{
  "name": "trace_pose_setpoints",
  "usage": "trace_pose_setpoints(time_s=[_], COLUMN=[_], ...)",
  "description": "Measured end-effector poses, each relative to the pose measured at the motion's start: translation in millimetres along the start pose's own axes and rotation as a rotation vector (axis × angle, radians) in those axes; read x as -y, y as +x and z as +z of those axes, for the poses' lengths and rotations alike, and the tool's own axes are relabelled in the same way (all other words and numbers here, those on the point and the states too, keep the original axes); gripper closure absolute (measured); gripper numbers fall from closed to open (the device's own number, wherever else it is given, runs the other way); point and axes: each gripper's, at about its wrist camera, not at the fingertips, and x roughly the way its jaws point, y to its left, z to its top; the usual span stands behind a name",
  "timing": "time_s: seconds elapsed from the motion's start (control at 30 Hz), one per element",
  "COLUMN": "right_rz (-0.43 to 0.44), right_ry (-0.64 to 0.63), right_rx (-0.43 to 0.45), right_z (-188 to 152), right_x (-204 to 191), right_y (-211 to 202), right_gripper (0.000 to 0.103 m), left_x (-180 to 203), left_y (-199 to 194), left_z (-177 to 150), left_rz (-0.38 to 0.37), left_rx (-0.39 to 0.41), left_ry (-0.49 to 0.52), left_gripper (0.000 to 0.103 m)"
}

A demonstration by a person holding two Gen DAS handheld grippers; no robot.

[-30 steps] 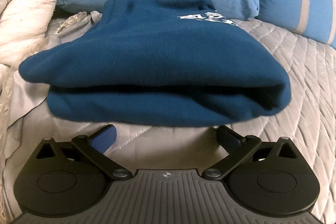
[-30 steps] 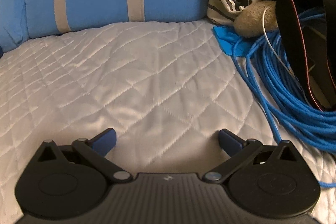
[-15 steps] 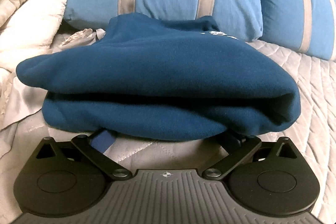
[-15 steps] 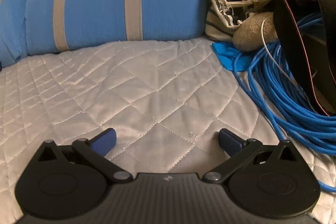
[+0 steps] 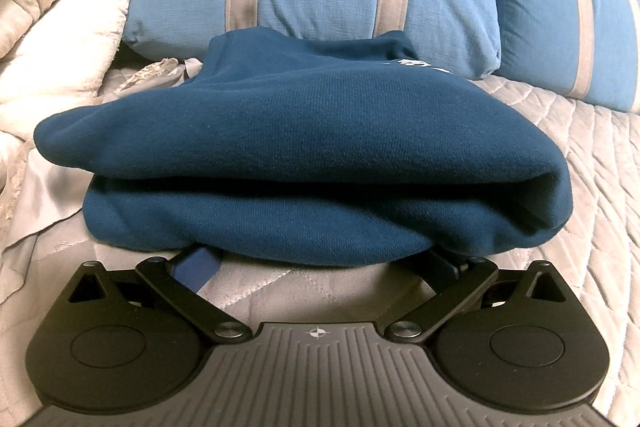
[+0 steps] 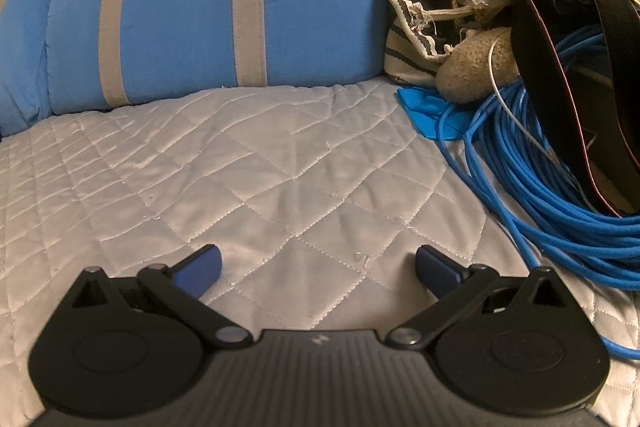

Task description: Fold clothes

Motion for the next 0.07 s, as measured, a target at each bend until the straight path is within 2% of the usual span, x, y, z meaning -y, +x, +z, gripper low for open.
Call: trace_pose_setpoints(time_s=[0.07], right_rz=[0.001], right_ry=[0.001], right_rx=[-0.001], right_z=[0.3], right_x=[0.4], right_y=[0.3], right_gripper=[0.001], left_x=[-0.2], left_y=[0.2], left_z=[-0.2], left_rz=[0.0], left_rx=[0.0], left_ry=[0.0], left_gripper=[0.0])
